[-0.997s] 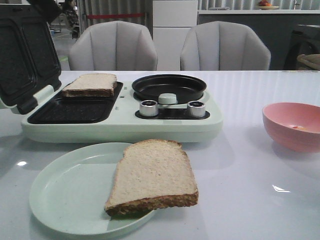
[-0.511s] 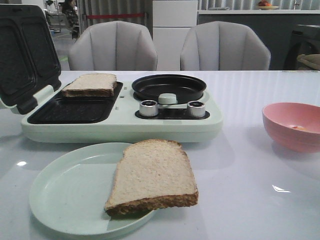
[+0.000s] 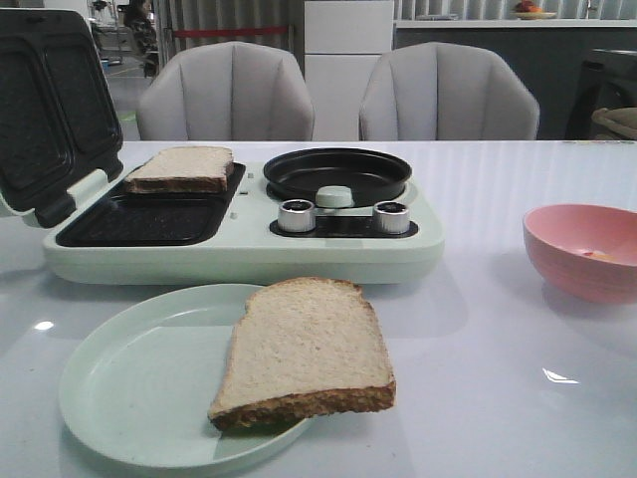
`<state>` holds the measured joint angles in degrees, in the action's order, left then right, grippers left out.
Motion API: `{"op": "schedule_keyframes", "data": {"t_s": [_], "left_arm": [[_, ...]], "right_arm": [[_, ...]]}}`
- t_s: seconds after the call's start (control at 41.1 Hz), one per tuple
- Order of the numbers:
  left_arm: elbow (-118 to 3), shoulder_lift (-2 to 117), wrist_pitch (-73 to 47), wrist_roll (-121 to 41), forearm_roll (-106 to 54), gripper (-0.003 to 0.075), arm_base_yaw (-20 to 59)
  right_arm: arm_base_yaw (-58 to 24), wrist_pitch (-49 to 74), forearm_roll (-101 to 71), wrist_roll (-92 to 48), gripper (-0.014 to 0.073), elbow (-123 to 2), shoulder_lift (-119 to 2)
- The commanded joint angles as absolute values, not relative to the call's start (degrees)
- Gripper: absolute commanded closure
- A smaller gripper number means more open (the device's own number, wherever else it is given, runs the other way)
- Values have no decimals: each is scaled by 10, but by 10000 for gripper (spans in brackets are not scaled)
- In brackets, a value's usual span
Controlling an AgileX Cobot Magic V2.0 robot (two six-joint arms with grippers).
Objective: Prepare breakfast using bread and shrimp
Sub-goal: 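Move the right gripper to the remaining bread slice and grasp it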
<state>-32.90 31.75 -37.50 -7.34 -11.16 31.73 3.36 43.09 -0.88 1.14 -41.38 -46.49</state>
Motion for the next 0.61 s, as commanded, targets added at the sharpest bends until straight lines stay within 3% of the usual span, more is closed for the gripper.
{"op": "schedule_keyframes", "data": {"t_s": [0.0,0.584], "left_arm": [[-346,318,-315,-67,-112,189,318],[-346,318,-286,-67,-107,189,318]], "right_arm": [[34,416,-46,-5,7,-436,-486],[33,491,-504,-387,22,-436,-716]]}}
